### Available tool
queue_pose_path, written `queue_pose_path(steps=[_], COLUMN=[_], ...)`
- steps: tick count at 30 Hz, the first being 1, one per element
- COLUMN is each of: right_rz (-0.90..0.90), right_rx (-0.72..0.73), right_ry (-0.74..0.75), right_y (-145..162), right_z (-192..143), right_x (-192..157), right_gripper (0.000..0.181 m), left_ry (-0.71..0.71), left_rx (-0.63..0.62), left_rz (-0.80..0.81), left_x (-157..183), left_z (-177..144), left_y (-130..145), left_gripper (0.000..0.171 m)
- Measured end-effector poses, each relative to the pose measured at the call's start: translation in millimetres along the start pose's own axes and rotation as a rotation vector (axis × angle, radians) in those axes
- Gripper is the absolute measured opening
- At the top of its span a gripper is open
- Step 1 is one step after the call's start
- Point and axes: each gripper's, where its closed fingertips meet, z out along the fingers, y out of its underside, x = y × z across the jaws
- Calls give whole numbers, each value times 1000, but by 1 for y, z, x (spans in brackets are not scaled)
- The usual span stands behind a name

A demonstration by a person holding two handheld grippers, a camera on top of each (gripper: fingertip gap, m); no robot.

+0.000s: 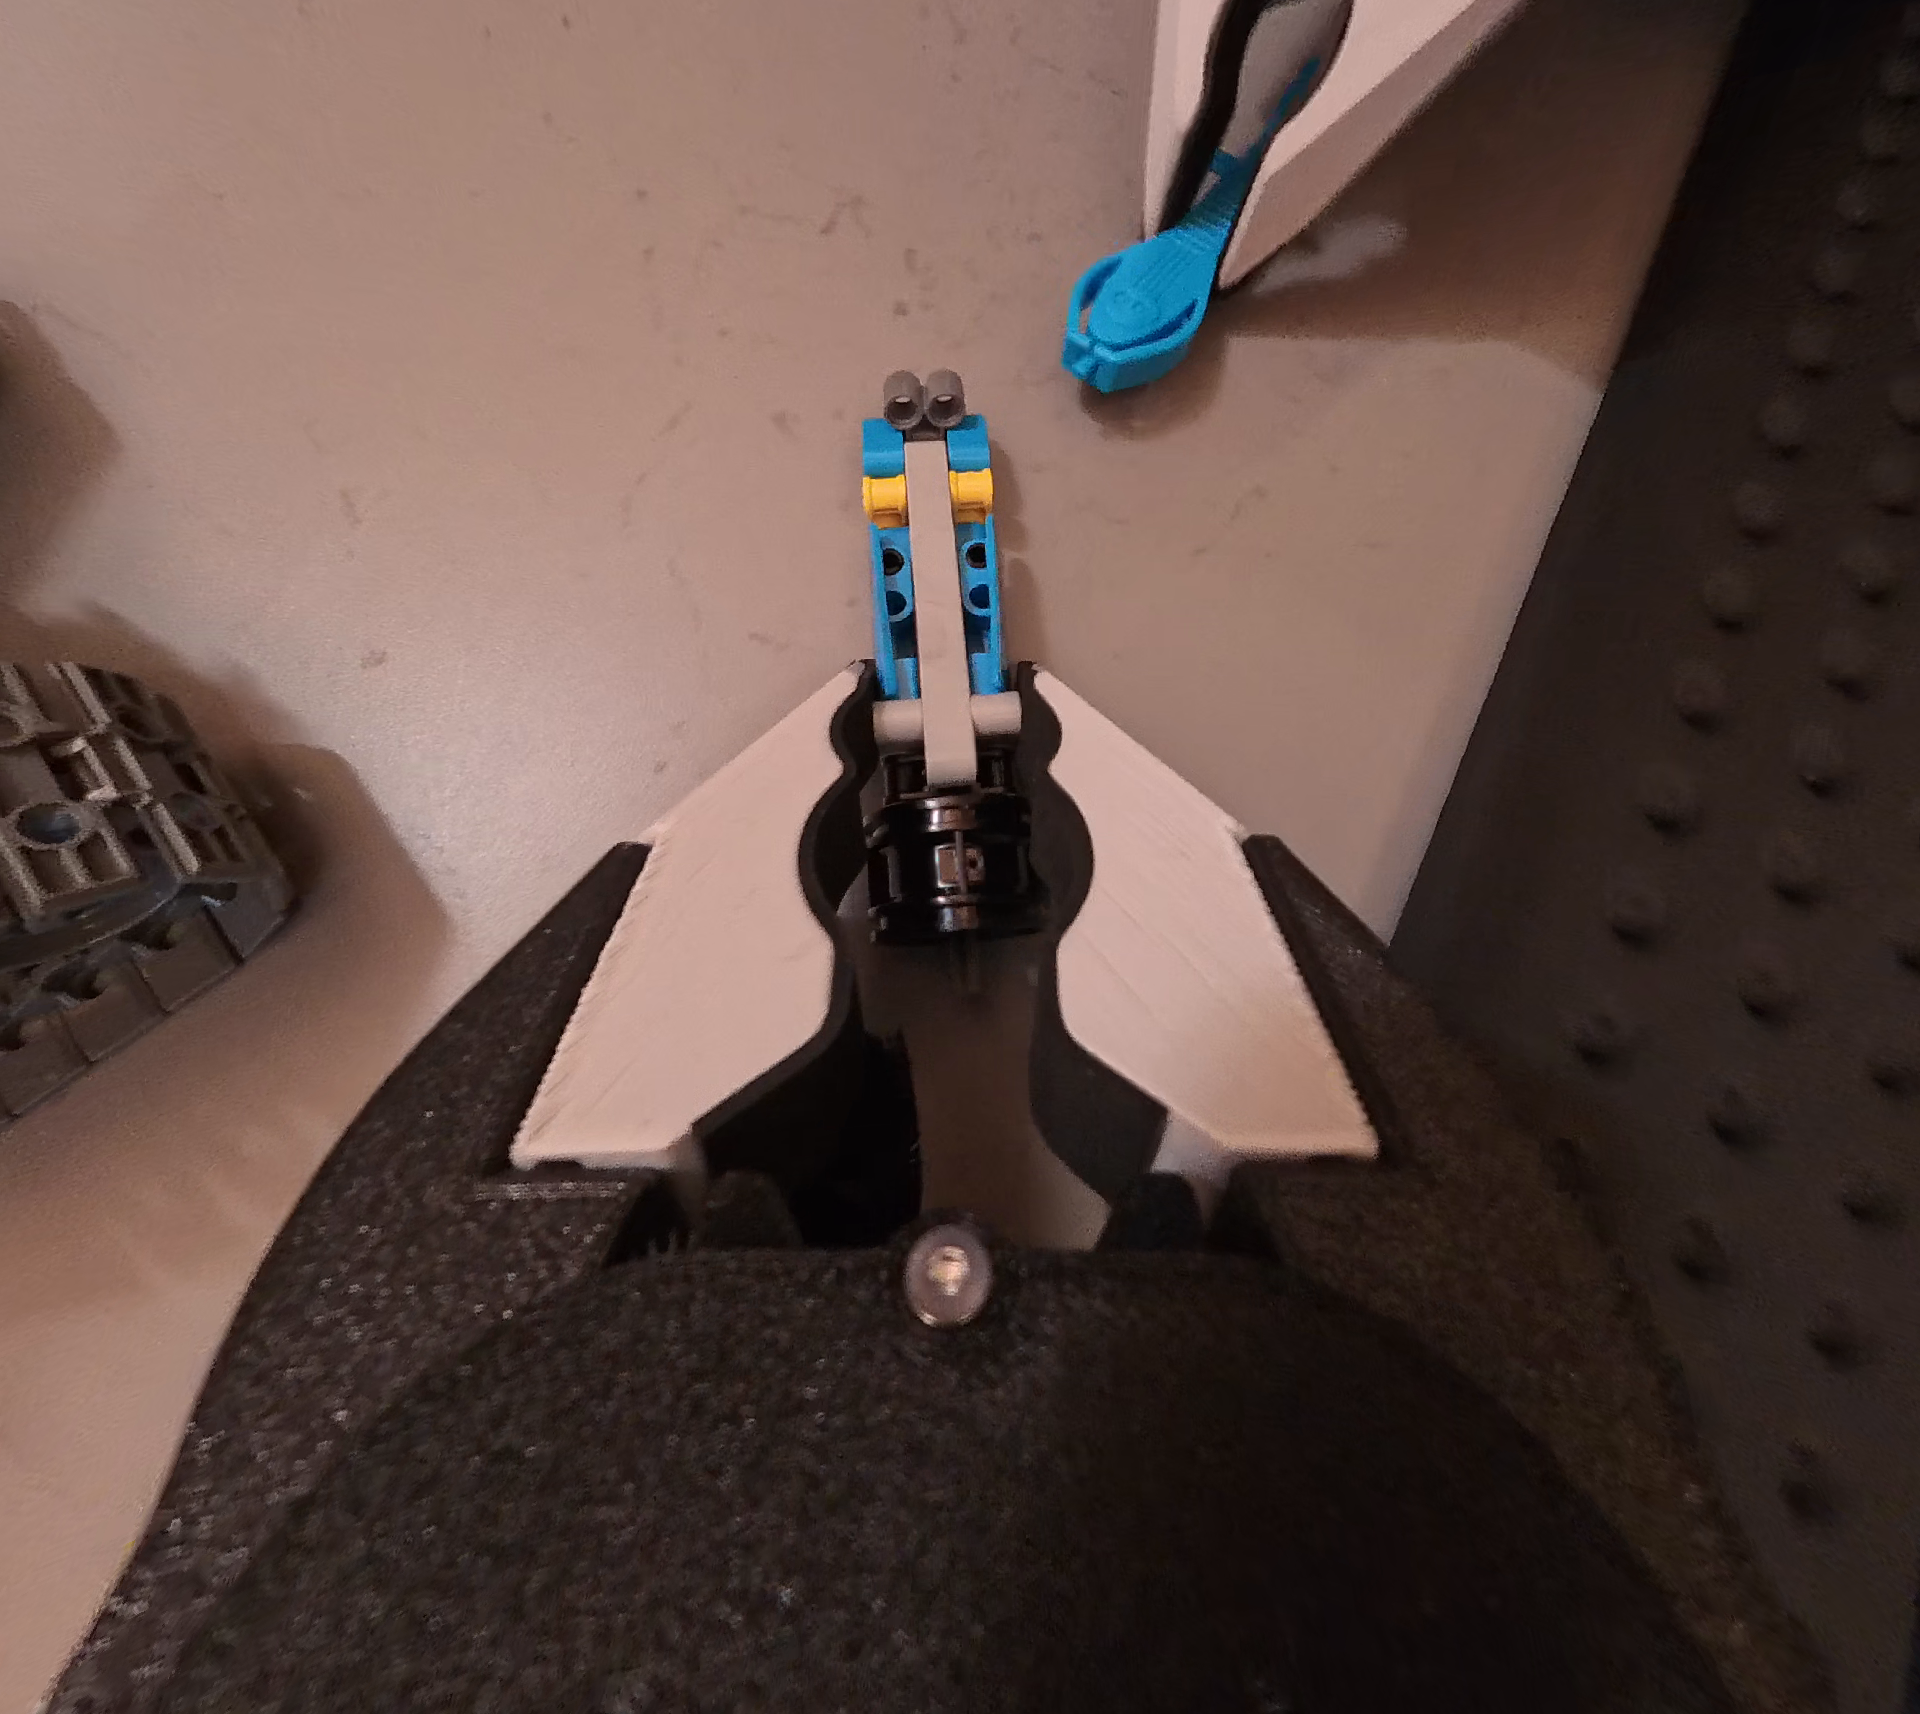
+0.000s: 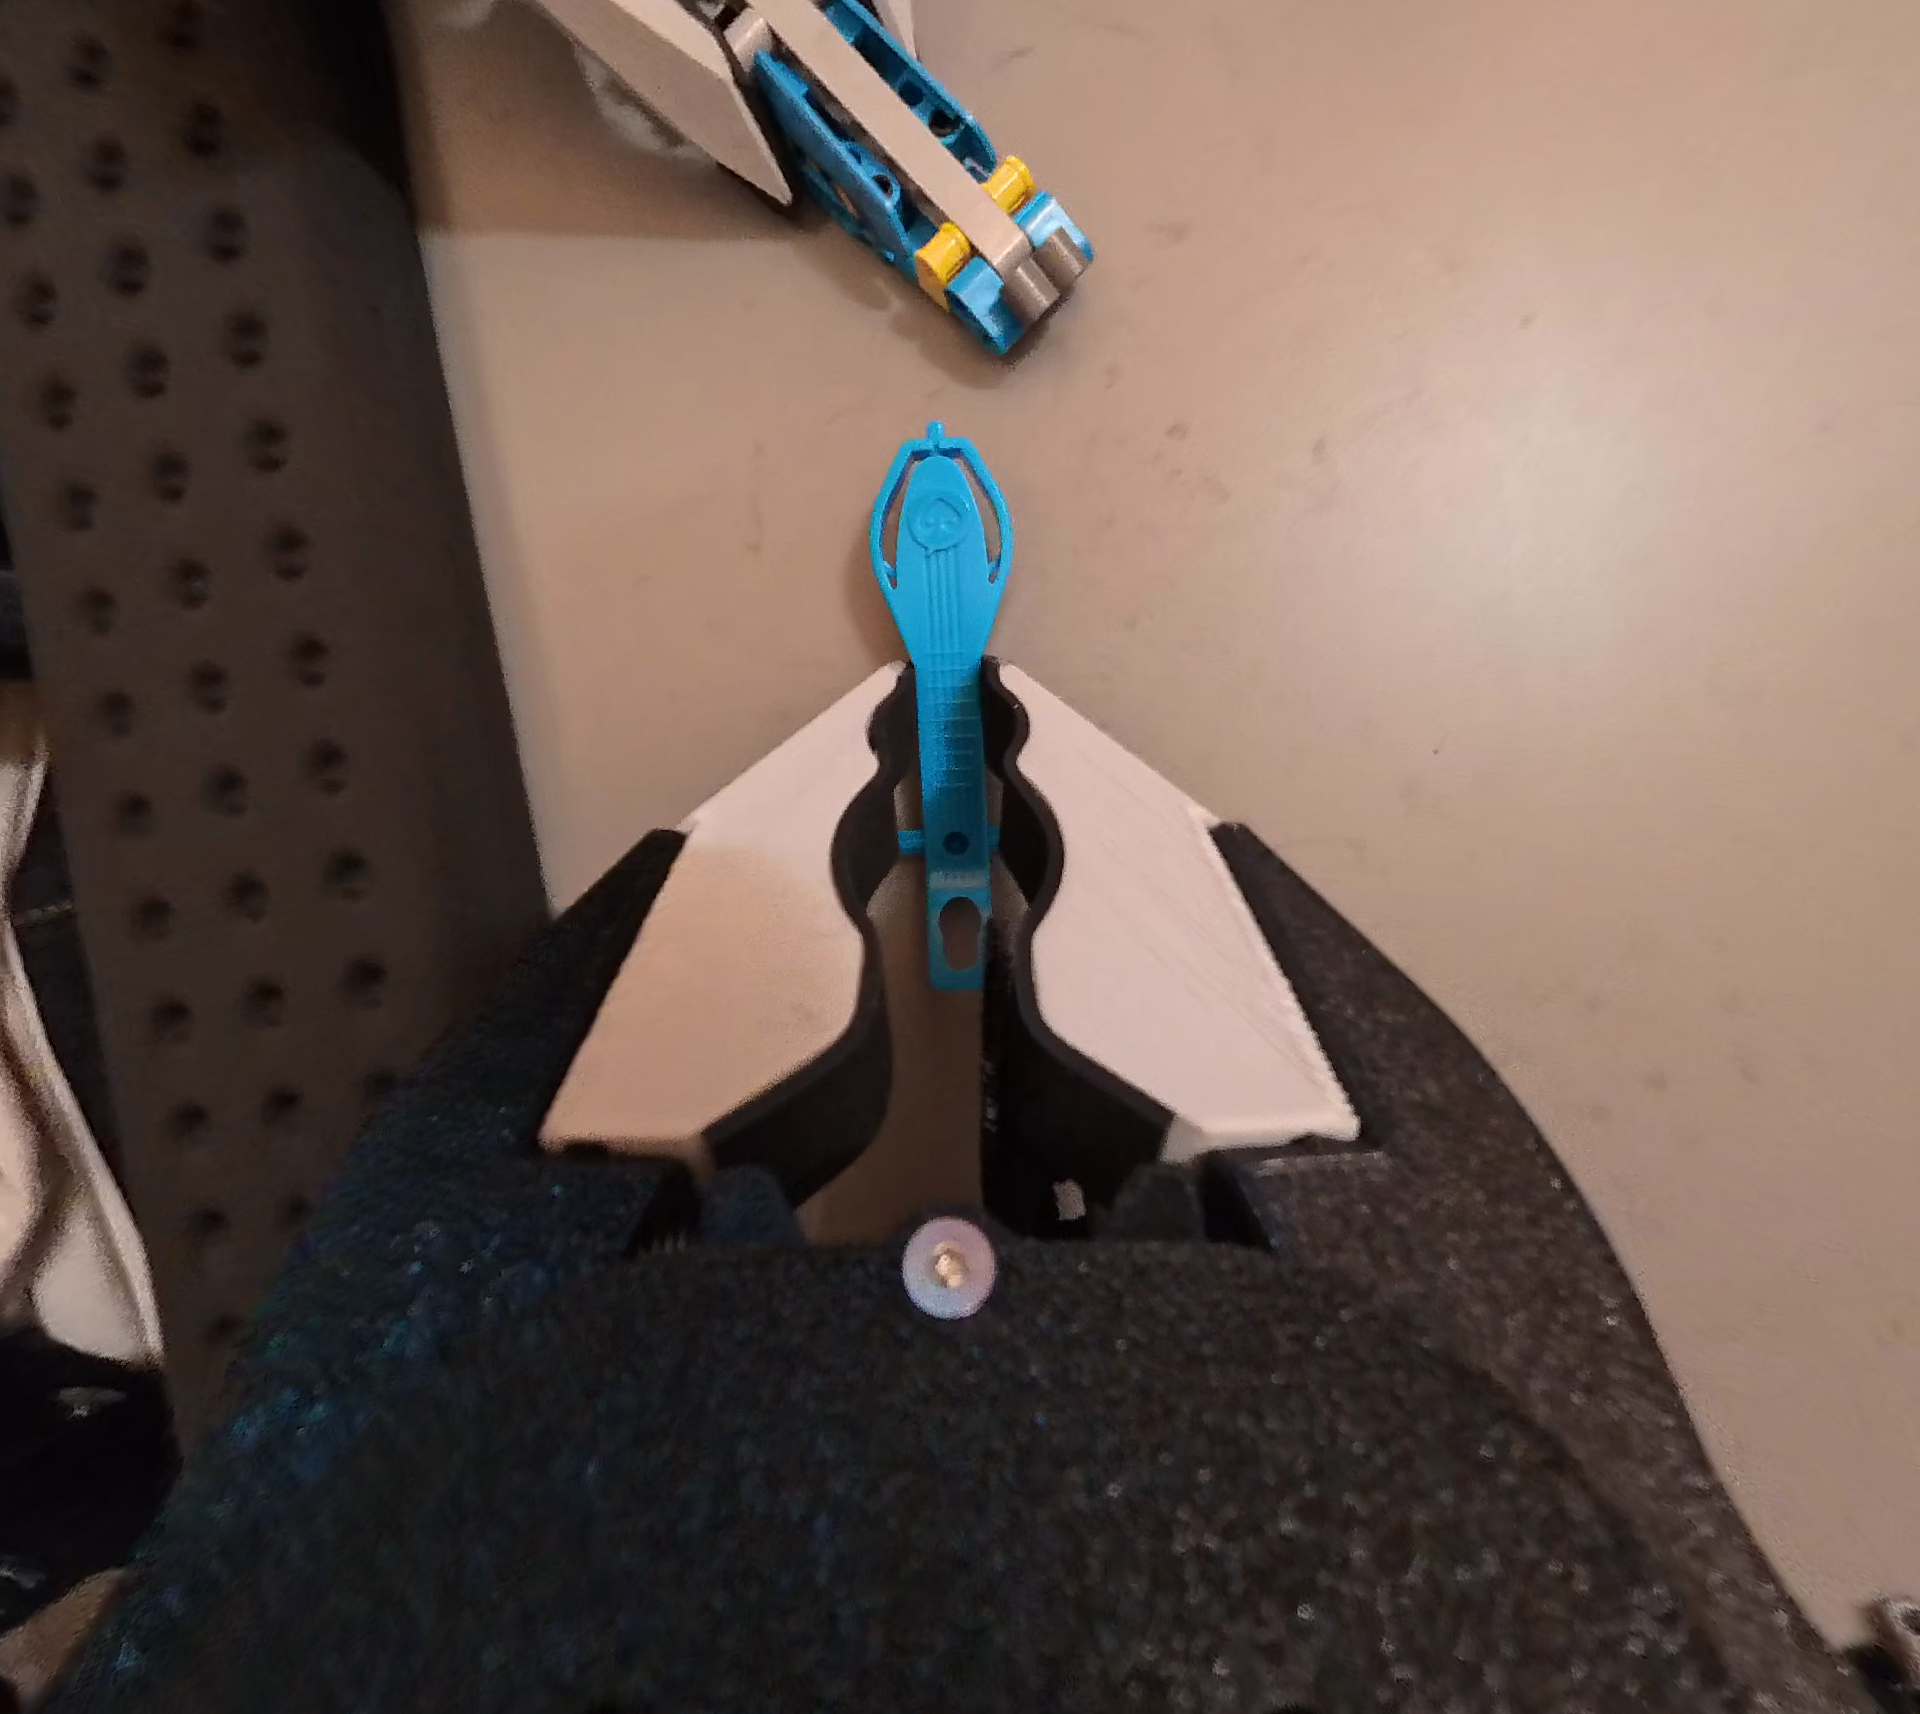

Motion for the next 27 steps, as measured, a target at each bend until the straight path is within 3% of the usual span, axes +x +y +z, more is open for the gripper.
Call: queue_pose_path(steps=[3,8,13,17,21,23,27], right_rz=[63,108,33,78,189,221,286], right_rx=[6,78,76,103,139,141,160], right_ry=[22,2,188,214,265,306,359], right_y=[-3,-16,-21,-22,-24,-23,-23], right_z=[3,8,19,19,18,18,17], right_x=[2,-6,3,4,8,11,15], right_gripper=[12,35,26,24,24,24,24], left_ry=[-5,-56,-117,-187,-165,-172,-205], left_rx=[2,-11,-33,-64,-51,-36,-27], left_rz=[-60,-42,-14,28,50,51,28], left_x=[-1,0,0,-5,-2,-2,-4], left_z=[3,6,10,11,21,24,27], left_y=[-4,-5,-7,-12,-20,-23,-25], left_gripper=[25,25,26,55,45,24,24])
